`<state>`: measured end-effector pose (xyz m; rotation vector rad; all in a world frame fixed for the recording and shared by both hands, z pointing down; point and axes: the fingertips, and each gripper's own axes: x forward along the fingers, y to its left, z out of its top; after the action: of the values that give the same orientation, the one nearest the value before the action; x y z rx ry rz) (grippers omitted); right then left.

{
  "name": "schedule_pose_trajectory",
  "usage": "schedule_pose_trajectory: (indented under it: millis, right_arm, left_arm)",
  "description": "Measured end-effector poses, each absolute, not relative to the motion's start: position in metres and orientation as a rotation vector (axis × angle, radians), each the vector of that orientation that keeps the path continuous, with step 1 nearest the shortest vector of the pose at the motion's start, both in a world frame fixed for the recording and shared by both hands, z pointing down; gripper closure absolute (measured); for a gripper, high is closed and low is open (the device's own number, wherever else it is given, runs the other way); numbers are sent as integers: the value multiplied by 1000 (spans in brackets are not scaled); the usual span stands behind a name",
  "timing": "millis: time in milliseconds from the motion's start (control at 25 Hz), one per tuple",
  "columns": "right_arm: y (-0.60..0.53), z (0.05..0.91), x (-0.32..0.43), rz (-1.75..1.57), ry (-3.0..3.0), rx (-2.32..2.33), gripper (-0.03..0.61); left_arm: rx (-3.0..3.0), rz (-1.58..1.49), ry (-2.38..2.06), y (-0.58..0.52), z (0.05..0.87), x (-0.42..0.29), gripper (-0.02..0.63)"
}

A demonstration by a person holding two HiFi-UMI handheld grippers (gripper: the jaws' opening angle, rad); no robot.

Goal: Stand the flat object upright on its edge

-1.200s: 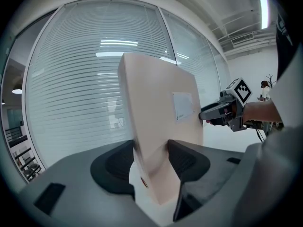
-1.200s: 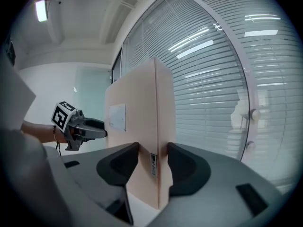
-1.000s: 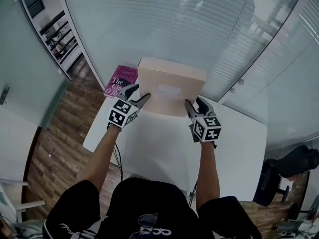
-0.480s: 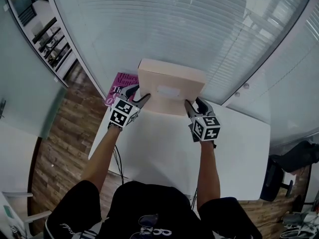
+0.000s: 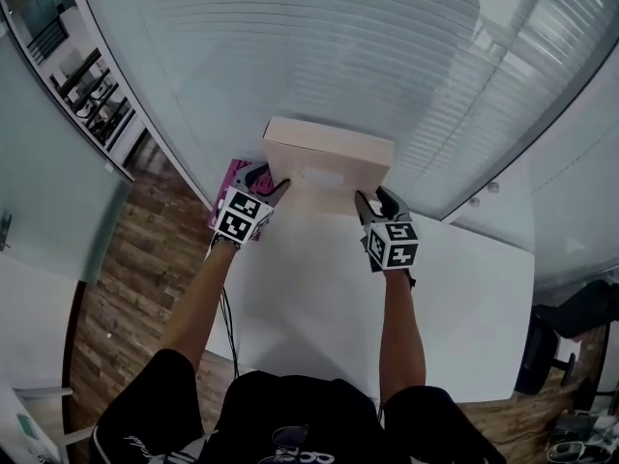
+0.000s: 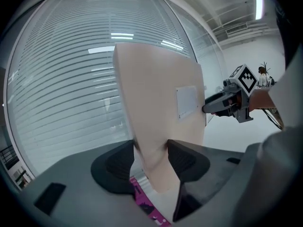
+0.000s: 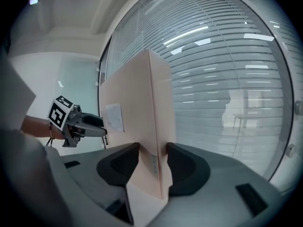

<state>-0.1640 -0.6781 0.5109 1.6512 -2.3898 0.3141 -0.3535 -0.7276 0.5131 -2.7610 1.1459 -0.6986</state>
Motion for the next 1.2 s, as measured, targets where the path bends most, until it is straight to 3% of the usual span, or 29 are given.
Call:
schedule_pose_trajectory:
  millis: [1200]
  right_arm:
    - [-742, 564, -161, 409, -2385, 1670, 377]
  left_arm:
    - [-2748, -729, 1143, -802, 561, -346, 380]
